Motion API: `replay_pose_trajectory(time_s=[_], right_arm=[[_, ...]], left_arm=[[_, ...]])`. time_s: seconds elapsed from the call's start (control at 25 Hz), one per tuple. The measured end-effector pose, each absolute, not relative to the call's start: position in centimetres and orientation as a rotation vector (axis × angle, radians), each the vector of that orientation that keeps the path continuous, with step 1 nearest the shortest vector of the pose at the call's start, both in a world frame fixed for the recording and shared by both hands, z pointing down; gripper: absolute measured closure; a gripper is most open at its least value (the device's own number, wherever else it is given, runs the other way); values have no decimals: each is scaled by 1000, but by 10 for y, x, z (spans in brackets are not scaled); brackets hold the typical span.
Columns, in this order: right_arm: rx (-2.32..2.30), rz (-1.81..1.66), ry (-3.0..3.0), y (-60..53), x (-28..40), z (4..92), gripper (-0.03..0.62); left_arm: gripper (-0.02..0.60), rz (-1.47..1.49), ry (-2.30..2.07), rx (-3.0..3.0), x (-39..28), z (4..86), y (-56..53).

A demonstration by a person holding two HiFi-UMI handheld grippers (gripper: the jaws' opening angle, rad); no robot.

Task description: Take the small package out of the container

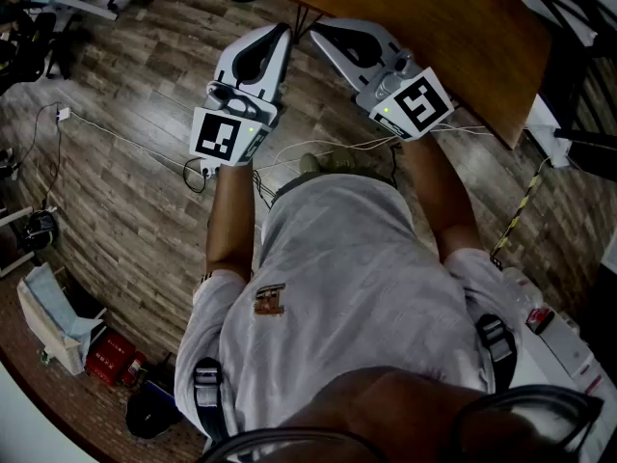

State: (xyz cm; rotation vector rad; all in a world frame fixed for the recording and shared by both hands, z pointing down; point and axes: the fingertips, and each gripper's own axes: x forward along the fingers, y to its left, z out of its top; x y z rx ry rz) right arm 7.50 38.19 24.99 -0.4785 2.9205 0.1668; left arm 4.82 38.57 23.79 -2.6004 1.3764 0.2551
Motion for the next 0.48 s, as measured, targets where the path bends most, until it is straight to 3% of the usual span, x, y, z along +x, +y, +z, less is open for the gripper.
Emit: replay_pose_trajectory(time_s=[0.48], right_arm=[[-455,110,2911,374,93,249,562]], left_arm=[[563,258,1386,-2602,62,241,380]])
